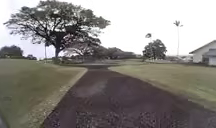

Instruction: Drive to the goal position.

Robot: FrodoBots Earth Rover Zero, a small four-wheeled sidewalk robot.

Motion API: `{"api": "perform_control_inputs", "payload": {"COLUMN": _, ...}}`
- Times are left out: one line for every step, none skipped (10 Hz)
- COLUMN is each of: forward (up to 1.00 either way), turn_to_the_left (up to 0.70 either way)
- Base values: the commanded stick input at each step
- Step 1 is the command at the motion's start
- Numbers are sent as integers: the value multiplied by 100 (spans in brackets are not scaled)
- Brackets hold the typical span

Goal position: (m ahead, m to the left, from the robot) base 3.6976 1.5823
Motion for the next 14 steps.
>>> {"api": "perform_control_inputs", "payload": {"forward": 100, "turn_to_the_left": 3}}
{"api": "perform_control_inputs", "payload": {"forward": 100, "turn_to_the_left": 31}}
{"api": "perform_control_inputs", "payload": {"forward": 100, "turn_to_the_left": 17}}
{"api": "perform_control_inputs", "payload": {"forward": 100, "turn_to_the_left": 3}}
{"api": "perform_control_inputs", "payload": {"forward": 100, "turn_to_the_left": 0}}
{"api": "perform_control_inputs", "payload": {"forward": 100, "turn_to_the_left": 0}}
{"api": "perform_control_inputs", "payload": {"forward": 100, "turn_to_the_left": 0}}
{"api": "perform_control_inputs", "payload": {"forward": 100, "turn_to_the_left": 0}}
{"api": "perform_control_inputs", "payload": {"forward": 100, "turn_to_the_left": 0}}
{"api": "perform_control_inputs", "payload": {"forward": 100, "turn_to_the_left": 0}}
{"api": "perform_control_inputs", "payload": {"forward": 100, "turn_to_the_left": 0}}
{"api": "perform_control_inputs", "payload": {"forward": 100, "turn_to_the_left": 0}}
{"api": "perform_control_inputs", "payload": {"forward": 100, "turn_to_the_left": 0}}
{"api": "perform_control_inputs", "payload": {"forward": 100, "turn_to_the_left": 0}}
